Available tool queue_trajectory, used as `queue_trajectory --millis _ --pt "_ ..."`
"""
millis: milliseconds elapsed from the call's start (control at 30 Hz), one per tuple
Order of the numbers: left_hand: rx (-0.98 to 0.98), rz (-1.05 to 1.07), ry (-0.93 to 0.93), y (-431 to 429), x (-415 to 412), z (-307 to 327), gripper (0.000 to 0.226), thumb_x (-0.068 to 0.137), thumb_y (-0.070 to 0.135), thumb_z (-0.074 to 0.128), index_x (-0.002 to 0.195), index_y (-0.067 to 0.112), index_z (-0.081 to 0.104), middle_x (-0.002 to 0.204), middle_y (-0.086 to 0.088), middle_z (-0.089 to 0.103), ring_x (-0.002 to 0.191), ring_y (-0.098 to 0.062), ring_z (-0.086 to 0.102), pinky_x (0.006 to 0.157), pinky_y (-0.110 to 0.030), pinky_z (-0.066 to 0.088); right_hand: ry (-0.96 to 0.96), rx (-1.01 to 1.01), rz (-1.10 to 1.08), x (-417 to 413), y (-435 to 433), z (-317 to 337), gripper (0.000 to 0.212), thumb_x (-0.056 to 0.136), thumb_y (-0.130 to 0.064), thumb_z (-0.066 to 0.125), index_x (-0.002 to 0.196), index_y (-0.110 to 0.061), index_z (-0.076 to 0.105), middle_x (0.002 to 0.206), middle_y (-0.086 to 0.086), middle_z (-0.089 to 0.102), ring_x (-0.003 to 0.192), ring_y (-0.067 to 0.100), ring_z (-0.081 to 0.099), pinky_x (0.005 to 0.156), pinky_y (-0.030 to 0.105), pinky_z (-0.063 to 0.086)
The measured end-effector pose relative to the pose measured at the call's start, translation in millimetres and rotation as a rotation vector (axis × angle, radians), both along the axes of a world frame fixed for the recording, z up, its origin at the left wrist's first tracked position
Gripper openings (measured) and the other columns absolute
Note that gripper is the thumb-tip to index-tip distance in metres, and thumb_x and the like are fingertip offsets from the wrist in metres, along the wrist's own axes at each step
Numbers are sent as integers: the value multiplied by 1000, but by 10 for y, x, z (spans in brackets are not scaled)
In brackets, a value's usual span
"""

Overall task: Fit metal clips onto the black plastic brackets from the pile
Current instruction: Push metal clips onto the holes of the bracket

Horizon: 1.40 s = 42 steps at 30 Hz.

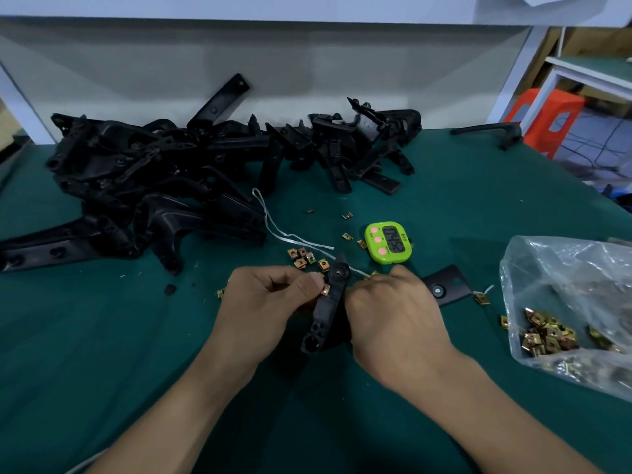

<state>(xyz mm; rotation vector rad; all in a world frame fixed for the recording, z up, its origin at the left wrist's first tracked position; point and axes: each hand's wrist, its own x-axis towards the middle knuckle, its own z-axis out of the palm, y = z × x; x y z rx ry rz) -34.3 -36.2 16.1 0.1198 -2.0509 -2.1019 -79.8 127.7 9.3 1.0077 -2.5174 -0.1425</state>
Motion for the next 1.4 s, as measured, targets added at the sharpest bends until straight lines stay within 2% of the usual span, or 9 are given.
queue_trajectory --millis 133,267,600,733,900,1067,1167,1300,1400 --pt "5 47 -23 16 -3 -9 23 88 20 74 65 17 77 63 3 71 60 -2 61 60 -13 48 -4 -10 -8 -3 4 15 68 30 -8 66 55 -24 5 43 -4 27 43 22 26 59 28 23" --pt "17 77 -43 0 -14 -27 23 90 18 72 69 10 77 68 -5 72 64 -8 62 63 -16 49 -23 -7 -21 -6 10 13 71 29 -8 69 55 -24 4 40 -2 43 39 22 43 57 28 24" --pt "-62 49 -15 -1 7 -2 22 89 14 74 67 18 78 63 6 71 58 0 60 59 -11 46 -69 97 -50 21 -23 91 40 43 -9 49 49 -22 12 46 -7 18 46 21 24 61 30 23" --pt "-167 75 1 32 37 1 21 88 18 75 68 23 79 62 3 72 56 -2 59 55 -15 46 -141 171 -40 -18 -57 74 34 66 -8 59 53 -22 31 50 -5 27 49 19 26 69 33 22" --pt "-341 123 68 82 93 2 16 89 26 77 74 32 79 57 7 69 51 3 55 49 -12 42 -179 156 -56 -42 -79 86 36 74 -14 61 57 -23 30 52 -5 28 50 19 28 70 33 23" --pt "-291 102 82 184 81 -28 22 99 23 64 98 36 81 86 8 78 81 -2 70 68 -16 52 -219 78 -199 -96 12 123 38 65 -21 69 54 -18 33 47 -3 32 47 19 28 60 30 27" --pt "-455 147 53 207 47 -93 25 96 23 67 117 33 75 97 28 74 92 10 66 79 -4 45 -149 -11 -331 -202 199 149 49 60 -23 72 53 -18 24 49 2 39 53 28 32 56 29 28" --pt "-697 118 26 180 30 -138 34 91 30 71 122 44 69 92 23 64 86 4 59 74 0 37 -150 -100 -395 -335 406 120 42 63 -22 71 55 -21 30 47 -5 24 50 28 32 56 31 28" --pt "-924 81 74 207 -25 -135 31 89 26 73 119 31 73 97 24 63 89 2 51 83 -5 33 -239 -123 -404 -387 435 63 32 69 -24 68 60 -21 37 53 -4 32 53 27 36 59 32 32"
